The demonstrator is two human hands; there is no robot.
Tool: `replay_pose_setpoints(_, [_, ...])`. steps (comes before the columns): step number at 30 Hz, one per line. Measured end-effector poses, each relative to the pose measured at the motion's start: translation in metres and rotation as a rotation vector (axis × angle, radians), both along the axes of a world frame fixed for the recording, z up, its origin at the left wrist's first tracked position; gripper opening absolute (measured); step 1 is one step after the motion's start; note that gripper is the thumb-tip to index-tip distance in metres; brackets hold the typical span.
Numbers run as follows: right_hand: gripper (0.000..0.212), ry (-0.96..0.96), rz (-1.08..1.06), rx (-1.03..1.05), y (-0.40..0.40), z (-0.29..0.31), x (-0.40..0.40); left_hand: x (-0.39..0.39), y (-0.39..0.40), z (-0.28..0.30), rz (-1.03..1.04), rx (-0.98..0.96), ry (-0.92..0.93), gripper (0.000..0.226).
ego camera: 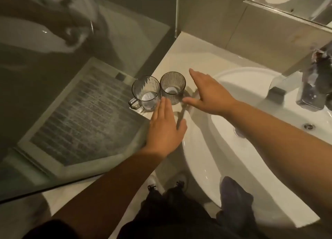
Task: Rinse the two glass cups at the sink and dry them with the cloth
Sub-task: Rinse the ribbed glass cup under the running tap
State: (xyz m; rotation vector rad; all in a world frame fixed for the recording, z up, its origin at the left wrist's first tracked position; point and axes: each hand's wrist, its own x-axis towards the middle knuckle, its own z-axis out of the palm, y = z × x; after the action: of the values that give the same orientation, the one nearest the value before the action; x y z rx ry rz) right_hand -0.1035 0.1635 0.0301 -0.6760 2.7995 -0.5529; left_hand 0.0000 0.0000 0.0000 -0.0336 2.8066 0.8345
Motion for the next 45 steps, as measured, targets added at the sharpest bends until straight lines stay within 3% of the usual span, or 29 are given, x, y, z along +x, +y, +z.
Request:
replay_pose_setpoints(5, [0.102, -0.143, 0.014, -0.033, -0.006, -0.004, -0.037, -0.017, 0.008, -0.007, 0.15, 0.142, -0.078, 0.081])
replay_pose_setpoints(10, [0.099, -0.223, 0.034, -0.049, -0.01, -0.011, -0.05, -0.021, 0.017, -0.011, 0.247, 0.27, -0.116, 0.081])
replay_pose_setpoints(17, [0.077, -0.232, 0.038, -0.108, -0.009, -0.022, -0.056, -0.033, 0.022, -0.013, 0.314, 0.361, -0.13, 0.078])
replay_pose_setpoints(23, [0.076, -0.218, -0.021, -0.157, -0.008, -0.022, -0.051, -0.034, 0.023, -0.012, 0.331, 0.416, -0.135, 0.071])
replay_pose_setpoints(27, [0.076, -0.238, -0.082, -0.305, -0.008, -0.01, -0.044, -0.032, 0.021, -0.005, 0.338, 0.434, -0.088, 0.069])
replay_pose_setpoints(39, [0.069, -0.206, -0.358, -0.641, 0.026, 0.035, 0.034, -0.018, 0.024, 0.034, 0.194, 0.57, 0.14, 0.063])
replay_pose_setpoints(42, [0.07, -0.222, -0.445, -0.66, 0.037, 0.031, 0.067, -0.01, 0.026, 0.032, 0.088, 0.533, 0.129, 0.059])
replay_pose_setpoints(45, [0.07, -0.237, -0.566, -0.641, 0.047, 0.029, 0.1, 0.003, 0.033, 0.026, -0.039, 0.495, 0.045, 0.071])
